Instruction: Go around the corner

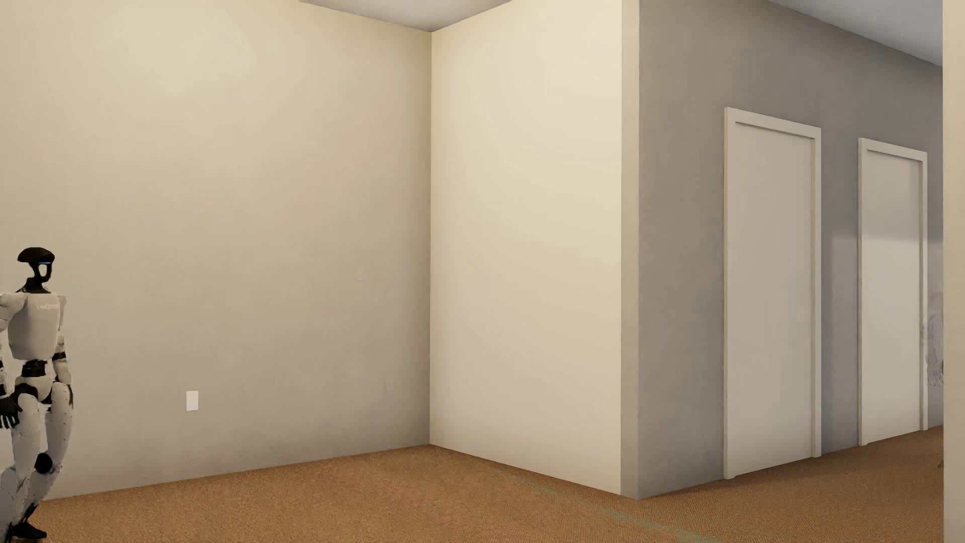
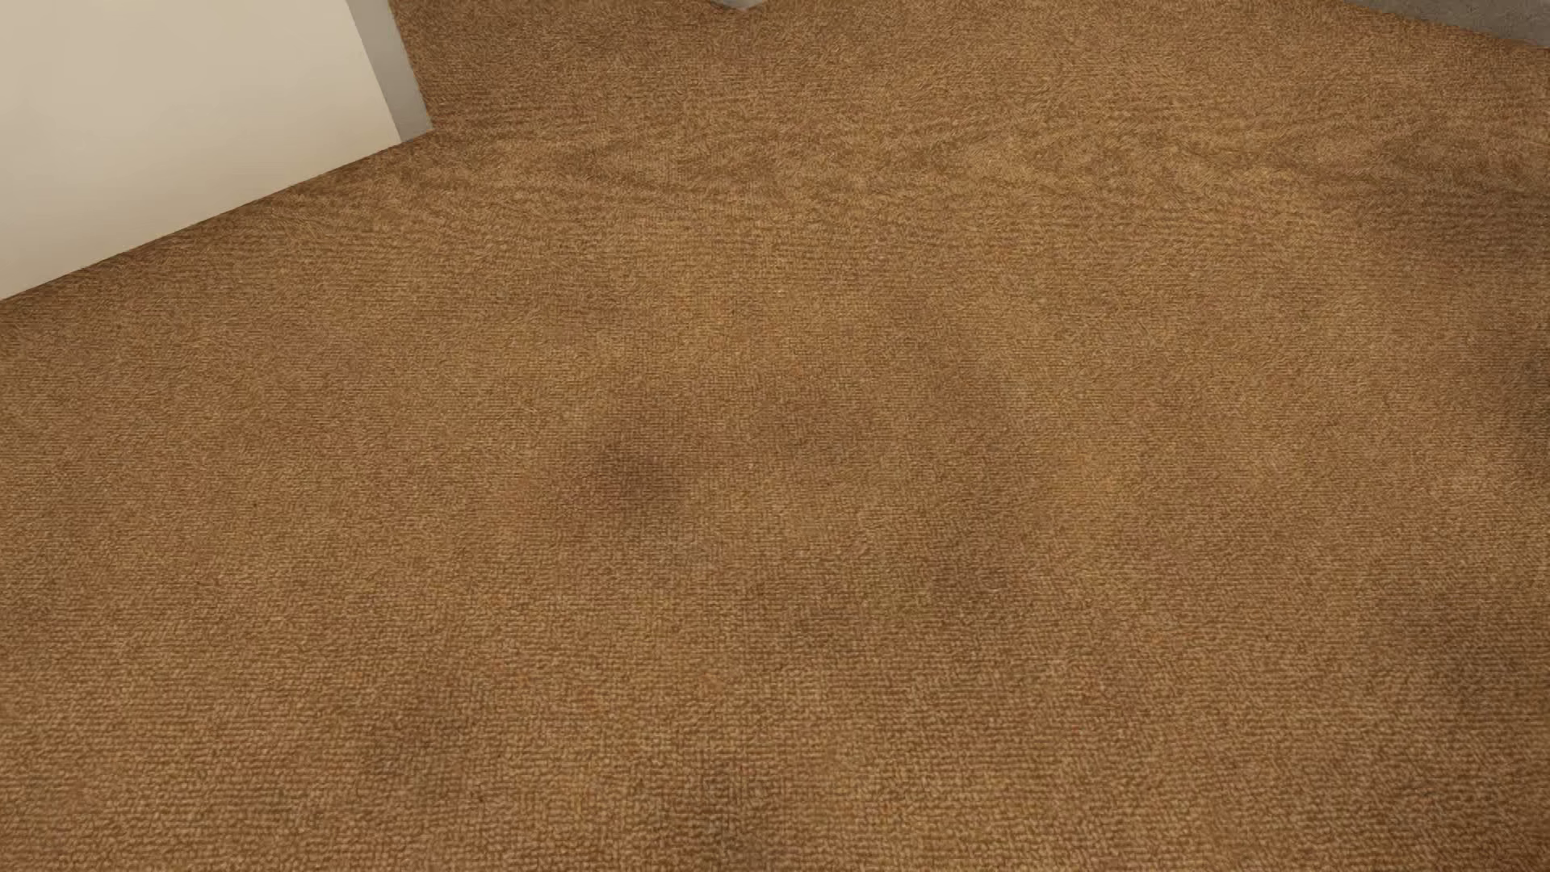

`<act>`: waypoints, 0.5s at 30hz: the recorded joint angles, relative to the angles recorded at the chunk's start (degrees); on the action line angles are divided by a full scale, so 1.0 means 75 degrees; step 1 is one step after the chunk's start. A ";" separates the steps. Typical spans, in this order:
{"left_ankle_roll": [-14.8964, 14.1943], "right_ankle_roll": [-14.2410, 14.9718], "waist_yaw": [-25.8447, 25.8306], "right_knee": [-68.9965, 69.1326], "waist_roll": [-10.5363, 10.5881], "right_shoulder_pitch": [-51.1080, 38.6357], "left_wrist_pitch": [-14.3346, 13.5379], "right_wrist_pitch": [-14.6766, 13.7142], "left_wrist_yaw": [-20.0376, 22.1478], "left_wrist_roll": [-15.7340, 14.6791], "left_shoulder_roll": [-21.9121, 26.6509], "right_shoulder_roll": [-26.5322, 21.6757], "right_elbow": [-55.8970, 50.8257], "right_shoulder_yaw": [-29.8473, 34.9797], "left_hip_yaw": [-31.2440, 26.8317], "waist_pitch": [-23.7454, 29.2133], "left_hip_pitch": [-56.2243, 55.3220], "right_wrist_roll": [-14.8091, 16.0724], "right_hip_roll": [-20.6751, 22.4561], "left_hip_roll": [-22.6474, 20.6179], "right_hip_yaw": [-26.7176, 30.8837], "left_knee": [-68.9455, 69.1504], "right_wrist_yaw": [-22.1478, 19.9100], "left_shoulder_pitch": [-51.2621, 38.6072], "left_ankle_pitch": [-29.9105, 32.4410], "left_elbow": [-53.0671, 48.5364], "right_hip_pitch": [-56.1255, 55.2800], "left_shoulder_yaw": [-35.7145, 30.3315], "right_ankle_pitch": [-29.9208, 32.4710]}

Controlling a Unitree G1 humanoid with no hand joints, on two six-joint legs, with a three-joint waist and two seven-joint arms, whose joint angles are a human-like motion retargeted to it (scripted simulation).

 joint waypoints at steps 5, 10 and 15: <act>0.0000 0.0000 0.0183 0.2772 0.0025 -0.0689 0.0000 0.0000 0.0000 0.0000 0.0057 -0.0291 -0.0452 -0.0546 0.0000 0.0035 0.0183 0.0000 -0.0019 -0.0184 0.0000 -0.0367 0.0000 -0.0421 0.0320 0.0396 -0.0283 -0.0190 -0.1034; 0.0000 0.0000 0.0340 0.2688 -0.0040 -0.1022 0.0000 0.0000 0.0000 0.0000 0.0021 -0.0121 -0.0568 -0.0739 0.0000 0.0038 -0.0007 0.0000 -0.0044 -0.0225 0.0000 -0.0395 0.0000 -0.0658 0.0800 -0.0082 -0.0134 0.0043 -0.1101; 0.0000 0.0000 0.0231 0.2870 -0.0031 -0.0862 0.0000 0.0000 0.0000 0.0000 -0.0087 -0.0189 -0.0568 -0.0703 0.0000 0.0152 -0.0144 0.0000 0.0016 -0.0362 0.0000 -0.0290 0.0000 -0.0676 0.1267 -0.0319 -0.0332 -0.0185 -0.1653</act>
